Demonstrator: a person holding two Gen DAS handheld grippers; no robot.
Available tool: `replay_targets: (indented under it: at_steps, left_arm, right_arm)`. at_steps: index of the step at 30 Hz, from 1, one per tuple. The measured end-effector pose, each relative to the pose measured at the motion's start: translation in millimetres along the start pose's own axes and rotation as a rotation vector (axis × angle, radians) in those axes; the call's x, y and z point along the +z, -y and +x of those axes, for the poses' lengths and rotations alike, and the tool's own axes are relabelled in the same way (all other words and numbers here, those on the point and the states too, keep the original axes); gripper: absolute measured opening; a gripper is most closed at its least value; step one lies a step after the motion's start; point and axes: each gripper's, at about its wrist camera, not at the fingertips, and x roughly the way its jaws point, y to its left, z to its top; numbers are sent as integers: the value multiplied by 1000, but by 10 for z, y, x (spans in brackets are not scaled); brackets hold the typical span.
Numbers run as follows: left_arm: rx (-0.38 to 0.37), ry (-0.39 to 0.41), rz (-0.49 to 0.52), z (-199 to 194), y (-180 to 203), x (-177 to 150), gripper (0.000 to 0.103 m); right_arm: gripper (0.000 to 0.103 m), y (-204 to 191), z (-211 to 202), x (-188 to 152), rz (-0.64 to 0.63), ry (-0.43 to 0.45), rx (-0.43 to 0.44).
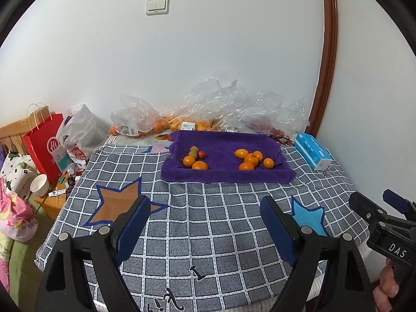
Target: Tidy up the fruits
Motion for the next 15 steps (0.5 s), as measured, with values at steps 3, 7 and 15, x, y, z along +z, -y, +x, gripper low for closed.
replay_targets:
  at_steps: [3, 7, 15]
  left_arm:
    - [1, 0, -1, 2, 4, -2, 86]
    - [-1, -1, -1, -18, 6, -9, 86]
    - [-3, -2, -3, -28, 9, -6, 86]
  right_arm:
    - [102, 5, -14, 0, 0, 2, 2]
    - [102, 1, -20, 0, -1, 2, 2]
    - [102, 0, -18, -3, -3, 1, -2]
